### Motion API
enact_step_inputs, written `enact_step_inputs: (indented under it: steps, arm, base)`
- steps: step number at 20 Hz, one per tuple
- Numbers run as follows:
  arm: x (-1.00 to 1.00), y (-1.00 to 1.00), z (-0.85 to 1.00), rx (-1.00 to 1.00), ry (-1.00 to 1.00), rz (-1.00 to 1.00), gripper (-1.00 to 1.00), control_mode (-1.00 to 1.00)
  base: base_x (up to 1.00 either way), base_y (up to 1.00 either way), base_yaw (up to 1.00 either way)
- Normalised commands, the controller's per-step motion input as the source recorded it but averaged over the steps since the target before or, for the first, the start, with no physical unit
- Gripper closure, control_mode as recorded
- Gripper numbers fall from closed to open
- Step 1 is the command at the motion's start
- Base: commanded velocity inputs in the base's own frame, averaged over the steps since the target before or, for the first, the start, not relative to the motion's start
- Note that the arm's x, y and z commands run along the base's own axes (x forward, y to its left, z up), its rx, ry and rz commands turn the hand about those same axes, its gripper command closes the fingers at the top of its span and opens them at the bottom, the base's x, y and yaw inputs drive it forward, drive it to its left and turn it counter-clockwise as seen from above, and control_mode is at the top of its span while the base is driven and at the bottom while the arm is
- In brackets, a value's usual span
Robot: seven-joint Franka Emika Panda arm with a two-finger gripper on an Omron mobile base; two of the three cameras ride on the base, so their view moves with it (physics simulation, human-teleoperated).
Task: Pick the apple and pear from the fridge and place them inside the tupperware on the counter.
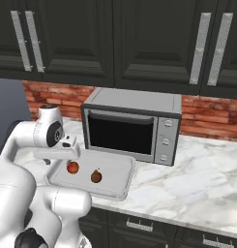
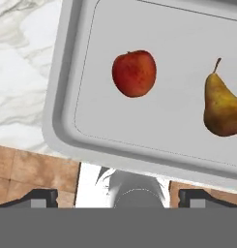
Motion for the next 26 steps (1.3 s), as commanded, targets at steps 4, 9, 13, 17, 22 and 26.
enact_step_inputs:
  steps: [4, 9, 13, 17, 22, 26]
  arm:
    - [-0.34, 0.0, 0.5, 0.0, 0.0, -0.08, -1.0, -1.0]
    - [-0.32, 0.0, 0.43, 0.0, 0.0, -0.06, -1.0, -1.0]
    - [-0.32, 0.0, 0.42, 0.0, 0.0, -0.05, -1.0, -1.0]
    - [-0.32, 0.0, 0.34, 0.0, 0.0, -0.04, -1.0, -1.0]
    - [-0.25, 0.0, 0.27, 0.0, 0.0, -0.01, -1.0, -1.0]
    - [-0.26, 0.0, 0.27, 0.0, 0.0, -0.01, -1.0, -1.0]
  base:
    - [0.0, 0.0, 0.0]
    - [0.0, 0.0, 0.0]
    - [0.0, 0.0, 0.0]
    - [0.0, 0.0, 0.0]
    - [0.0, 0.0, 0.0]
    - [0.0, 0.0, 0.0]
